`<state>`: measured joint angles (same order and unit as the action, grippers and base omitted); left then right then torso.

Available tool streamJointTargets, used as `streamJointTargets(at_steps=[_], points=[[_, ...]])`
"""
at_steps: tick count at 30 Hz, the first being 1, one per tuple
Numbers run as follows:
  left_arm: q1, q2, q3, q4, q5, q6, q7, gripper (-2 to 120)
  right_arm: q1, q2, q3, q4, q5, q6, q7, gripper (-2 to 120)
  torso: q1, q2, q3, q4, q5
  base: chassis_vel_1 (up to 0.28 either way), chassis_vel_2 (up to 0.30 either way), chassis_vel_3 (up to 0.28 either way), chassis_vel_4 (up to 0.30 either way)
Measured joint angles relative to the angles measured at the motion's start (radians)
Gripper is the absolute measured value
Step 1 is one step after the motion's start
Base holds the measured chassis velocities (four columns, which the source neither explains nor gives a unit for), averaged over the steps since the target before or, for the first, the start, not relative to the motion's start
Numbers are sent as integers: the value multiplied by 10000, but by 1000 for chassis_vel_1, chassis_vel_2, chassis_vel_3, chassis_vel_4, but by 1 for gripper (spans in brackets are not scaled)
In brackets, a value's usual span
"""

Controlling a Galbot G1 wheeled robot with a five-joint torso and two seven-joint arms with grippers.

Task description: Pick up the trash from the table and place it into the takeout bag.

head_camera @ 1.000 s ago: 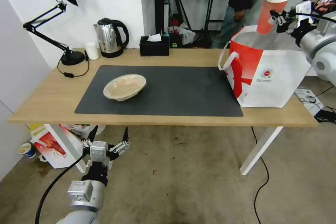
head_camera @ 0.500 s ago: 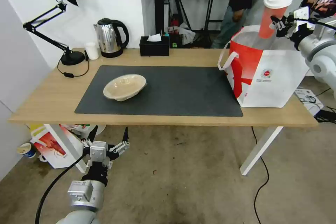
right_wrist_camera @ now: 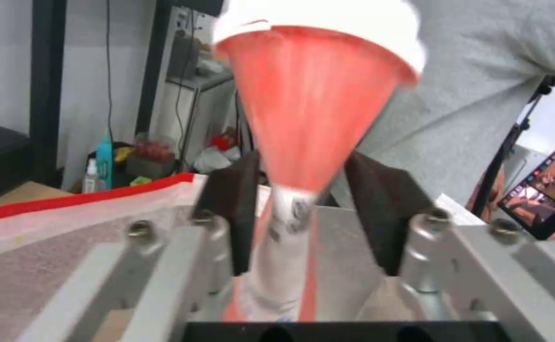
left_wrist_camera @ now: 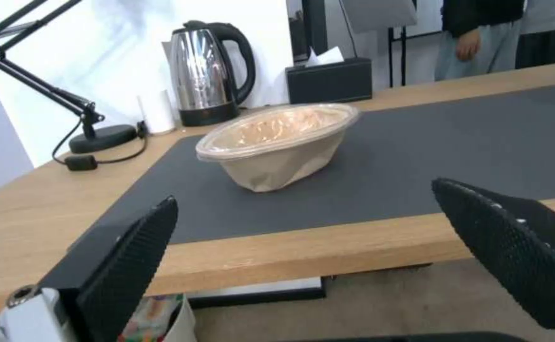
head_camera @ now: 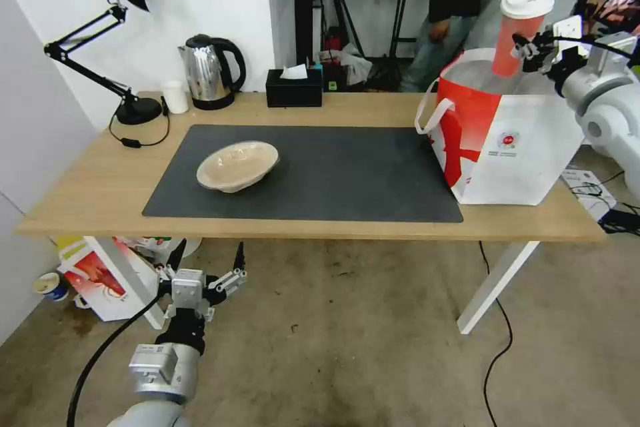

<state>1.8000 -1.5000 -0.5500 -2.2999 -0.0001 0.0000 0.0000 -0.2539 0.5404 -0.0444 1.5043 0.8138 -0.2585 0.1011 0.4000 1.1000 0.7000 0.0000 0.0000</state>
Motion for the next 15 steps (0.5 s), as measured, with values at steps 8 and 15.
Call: streamJointTargets(at_steps=[8,15], points=[[0,0,0,0,0,0,0,100,25,29,-17,-43,-20,-186,107,65,0,0,0,0,0,0,0,0,0],[-1,0,-1,0,0,0,0,100,27,145,-39,-104,-41,-365,275,93,0,0,0,1,0,0,0,0,0]])
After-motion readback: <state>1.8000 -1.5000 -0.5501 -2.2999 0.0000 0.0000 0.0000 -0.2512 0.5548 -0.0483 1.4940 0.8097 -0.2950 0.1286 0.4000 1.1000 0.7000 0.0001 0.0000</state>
